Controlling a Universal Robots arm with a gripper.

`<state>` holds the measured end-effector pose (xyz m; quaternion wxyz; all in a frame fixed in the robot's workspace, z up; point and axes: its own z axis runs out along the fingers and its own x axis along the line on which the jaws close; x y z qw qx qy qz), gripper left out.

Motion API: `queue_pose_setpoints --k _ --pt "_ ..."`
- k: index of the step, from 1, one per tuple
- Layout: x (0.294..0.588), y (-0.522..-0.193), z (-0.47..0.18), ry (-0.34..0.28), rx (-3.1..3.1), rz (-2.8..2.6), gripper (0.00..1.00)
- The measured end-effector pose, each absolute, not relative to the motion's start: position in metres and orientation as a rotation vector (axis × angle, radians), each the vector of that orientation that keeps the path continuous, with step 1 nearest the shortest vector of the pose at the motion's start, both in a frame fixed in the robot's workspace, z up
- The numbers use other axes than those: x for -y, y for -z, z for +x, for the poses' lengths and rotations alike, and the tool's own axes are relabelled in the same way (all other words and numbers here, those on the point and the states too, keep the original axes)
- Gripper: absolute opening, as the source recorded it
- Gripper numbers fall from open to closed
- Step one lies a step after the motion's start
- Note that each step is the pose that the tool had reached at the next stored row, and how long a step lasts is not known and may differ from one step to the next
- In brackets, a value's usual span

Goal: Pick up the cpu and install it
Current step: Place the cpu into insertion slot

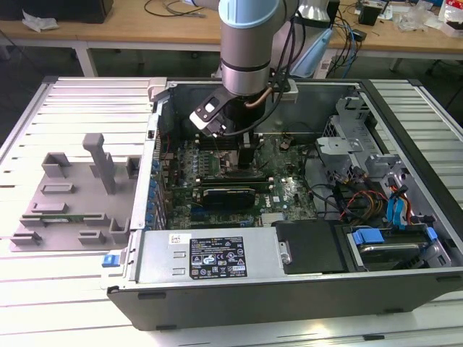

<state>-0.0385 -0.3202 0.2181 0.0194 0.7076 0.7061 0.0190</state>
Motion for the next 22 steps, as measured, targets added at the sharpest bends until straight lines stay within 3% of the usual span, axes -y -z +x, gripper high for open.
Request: queue_pose_setpoints --k 22 --pt "0.317 -0.206 -0.039 -0.057 -2.189 2.197 0.55"
